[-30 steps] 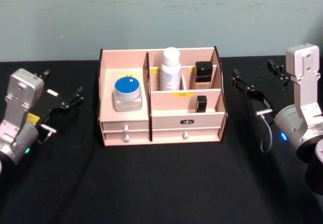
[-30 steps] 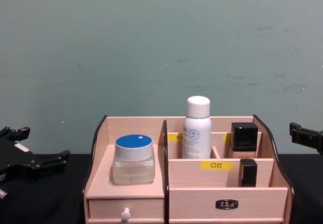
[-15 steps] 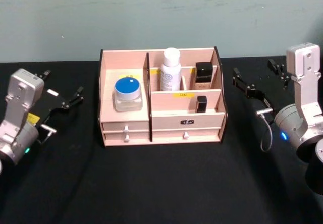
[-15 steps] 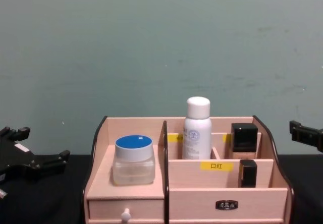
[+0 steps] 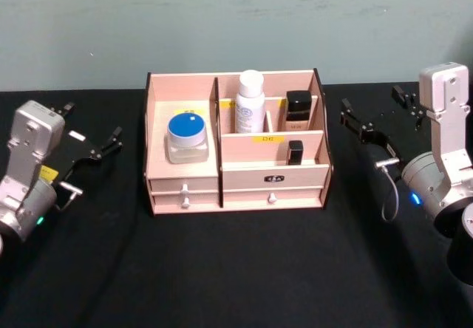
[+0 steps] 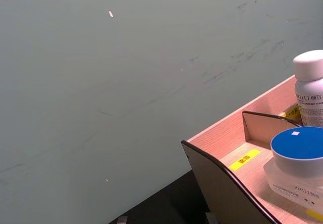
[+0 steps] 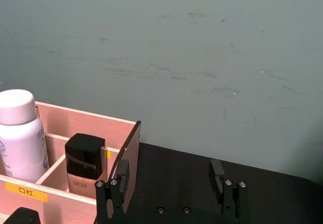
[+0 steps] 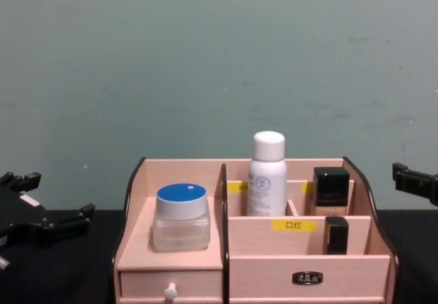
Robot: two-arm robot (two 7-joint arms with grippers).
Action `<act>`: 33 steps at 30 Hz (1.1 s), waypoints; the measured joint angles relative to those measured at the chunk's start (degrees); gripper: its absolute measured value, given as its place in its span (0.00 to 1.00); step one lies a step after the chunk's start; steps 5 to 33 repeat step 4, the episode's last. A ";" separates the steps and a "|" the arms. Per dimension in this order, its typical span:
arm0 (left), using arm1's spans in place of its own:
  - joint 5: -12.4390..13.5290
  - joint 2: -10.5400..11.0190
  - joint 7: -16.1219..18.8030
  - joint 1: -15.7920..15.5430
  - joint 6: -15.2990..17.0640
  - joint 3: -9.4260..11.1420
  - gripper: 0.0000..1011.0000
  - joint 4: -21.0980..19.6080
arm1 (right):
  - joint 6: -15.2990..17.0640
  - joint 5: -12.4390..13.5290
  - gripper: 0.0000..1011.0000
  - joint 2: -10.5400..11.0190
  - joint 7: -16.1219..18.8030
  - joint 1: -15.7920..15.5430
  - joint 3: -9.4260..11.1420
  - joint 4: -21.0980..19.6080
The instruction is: Pick up the facial cleanser and watermelon frost from the table and place them into the tiered storage box.
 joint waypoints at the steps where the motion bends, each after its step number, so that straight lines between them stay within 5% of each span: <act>1: 0.00 0.00 0.00 0.00 0.00 0.00 0.99 0.00 | -0.01 0.00 0.99 0.00 -0.01 0.00 0.00 0.00; 33: 0.00 0.00 0.00 0.00 0.00 0.00 0.99 0.00 | 0.00 0.00 0.99 0.00 -0.02 0.00 0.00 -0.03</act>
